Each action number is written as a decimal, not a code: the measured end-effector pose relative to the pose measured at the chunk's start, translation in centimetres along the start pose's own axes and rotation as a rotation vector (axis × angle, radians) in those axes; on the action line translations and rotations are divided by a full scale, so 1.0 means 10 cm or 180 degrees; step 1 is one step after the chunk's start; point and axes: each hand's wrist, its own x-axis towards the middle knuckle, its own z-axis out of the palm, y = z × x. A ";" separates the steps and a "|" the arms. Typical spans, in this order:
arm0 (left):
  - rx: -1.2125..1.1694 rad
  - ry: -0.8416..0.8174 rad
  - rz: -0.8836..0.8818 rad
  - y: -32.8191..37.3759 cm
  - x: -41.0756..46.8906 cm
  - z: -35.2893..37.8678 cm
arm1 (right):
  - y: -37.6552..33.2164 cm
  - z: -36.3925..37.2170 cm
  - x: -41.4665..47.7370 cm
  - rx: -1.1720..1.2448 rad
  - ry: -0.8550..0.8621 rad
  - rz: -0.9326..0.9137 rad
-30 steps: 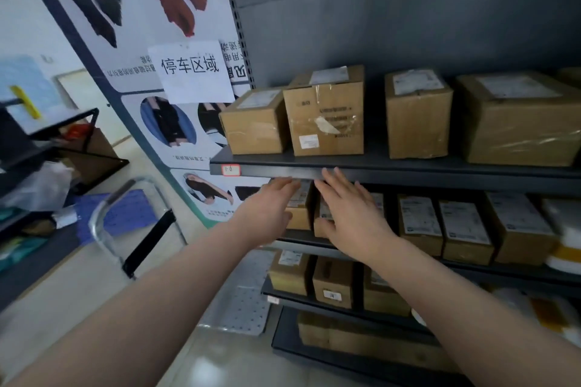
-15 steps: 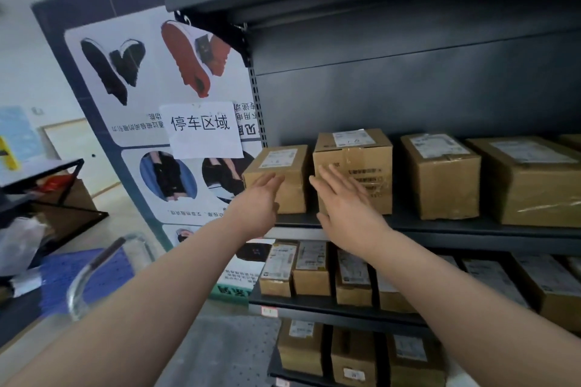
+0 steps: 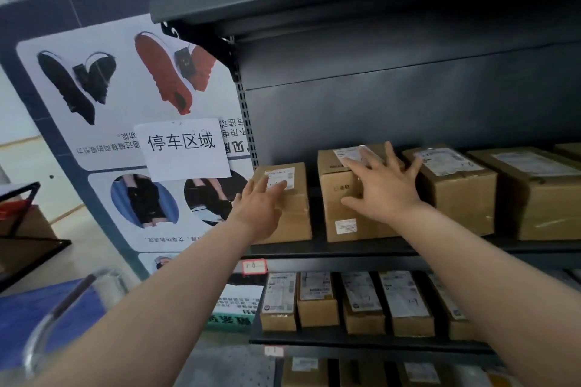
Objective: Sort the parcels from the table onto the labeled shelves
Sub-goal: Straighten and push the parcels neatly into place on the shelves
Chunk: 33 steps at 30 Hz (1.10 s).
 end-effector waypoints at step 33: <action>-0.0402 -0.0153 -0.0011 -0.27 -0.15 -0.04 | -0.35 -0.07 -0.03 0.0885 0.0062 -0.0063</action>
